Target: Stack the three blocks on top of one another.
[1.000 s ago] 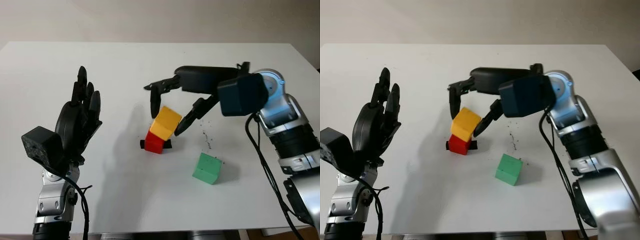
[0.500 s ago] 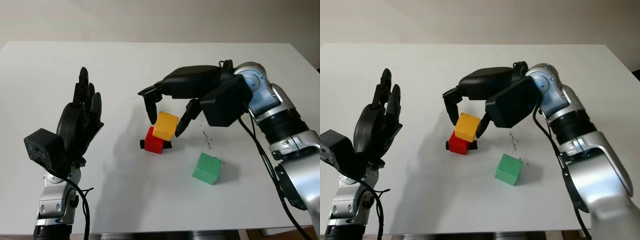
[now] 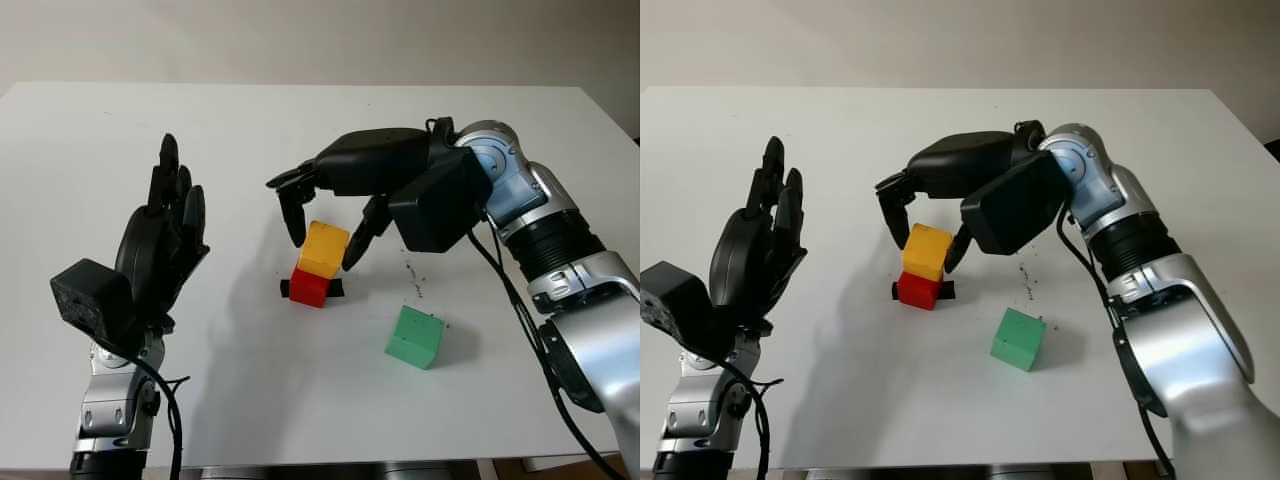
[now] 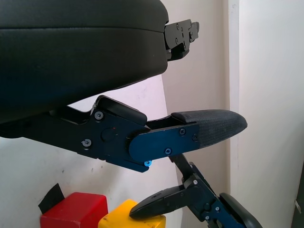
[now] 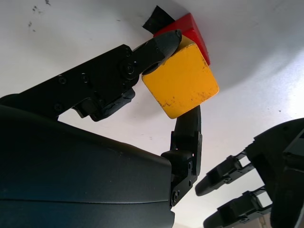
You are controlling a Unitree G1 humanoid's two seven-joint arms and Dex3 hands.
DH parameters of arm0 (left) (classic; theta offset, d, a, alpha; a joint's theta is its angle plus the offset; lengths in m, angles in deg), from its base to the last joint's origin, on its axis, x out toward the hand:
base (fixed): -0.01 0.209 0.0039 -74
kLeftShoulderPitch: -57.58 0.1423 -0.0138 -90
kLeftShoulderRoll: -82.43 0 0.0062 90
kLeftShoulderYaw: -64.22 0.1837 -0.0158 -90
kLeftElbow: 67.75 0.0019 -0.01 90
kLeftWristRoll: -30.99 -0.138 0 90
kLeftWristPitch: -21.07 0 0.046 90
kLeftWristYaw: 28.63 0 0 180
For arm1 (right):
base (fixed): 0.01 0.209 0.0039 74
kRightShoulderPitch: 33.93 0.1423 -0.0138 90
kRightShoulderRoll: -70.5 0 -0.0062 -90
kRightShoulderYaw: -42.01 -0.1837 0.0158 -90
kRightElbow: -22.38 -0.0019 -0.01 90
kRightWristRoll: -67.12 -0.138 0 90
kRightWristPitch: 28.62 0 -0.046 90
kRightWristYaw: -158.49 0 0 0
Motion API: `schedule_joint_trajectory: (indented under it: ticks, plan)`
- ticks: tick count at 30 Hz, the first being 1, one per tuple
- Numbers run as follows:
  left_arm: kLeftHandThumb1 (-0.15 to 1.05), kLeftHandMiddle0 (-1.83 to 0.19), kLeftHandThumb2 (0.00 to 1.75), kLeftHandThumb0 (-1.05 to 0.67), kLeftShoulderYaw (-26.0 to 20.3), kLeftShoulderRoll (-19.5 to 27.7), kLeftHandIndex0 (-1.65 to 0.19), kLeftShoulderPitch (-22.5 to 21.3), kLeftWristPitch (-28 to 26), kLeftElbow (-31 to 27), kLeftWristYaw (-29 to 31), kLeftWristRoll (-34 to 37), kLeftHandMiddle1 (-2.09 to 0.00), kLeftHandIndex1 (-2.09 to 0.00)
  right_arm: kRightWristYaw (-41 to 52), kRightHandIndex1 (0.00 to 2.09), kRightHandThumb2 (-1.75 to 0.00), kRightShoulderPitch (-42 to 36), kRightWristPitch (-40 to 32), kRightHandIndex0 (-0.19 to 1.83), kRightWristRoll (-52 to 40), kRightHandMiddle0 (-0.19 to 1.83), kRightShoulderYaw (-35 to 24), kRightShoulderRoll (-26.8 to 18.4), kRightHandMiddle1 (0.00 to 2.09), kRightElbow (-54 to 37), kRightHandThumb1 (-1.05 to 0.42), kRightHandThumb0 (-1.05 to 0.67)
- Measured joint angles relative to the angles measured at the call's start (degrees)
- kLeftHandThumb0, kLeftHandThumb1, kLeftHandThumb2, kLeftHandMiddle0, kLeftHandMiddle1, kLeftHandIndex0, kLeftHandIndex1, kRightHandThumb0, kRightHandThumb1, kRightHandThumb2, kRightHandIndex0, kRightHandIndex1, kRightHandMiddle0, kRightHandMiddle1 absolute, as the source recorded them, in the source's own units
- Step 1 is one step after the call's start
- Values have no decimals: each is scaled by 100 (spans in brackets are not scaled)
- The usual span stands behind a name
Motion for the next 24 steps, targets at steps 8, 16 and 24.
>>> schedule_joint_trajectory:
  ticks: [8,16,24]
  plan:
    - [105,19,61,-82,6,-3,19,125,-18,-111,-47,-2,-1,-1,-3,5,-5,0,2,17,4,37,5,70,153,70,-92,-40]
    - [105,19,62,-81,9,-12,19,195,-18,-158,-85,-8,-2,-1,-134,5,-5,0,78,17,144,38,39,76,152,179,-92,-40]
    - [105,19,62,-81,22,-12,19,220,-42,-225,-86,-89,-2,0,-215,5,-5,0,79,15,300,33,111,76,132,241,-92,-42]
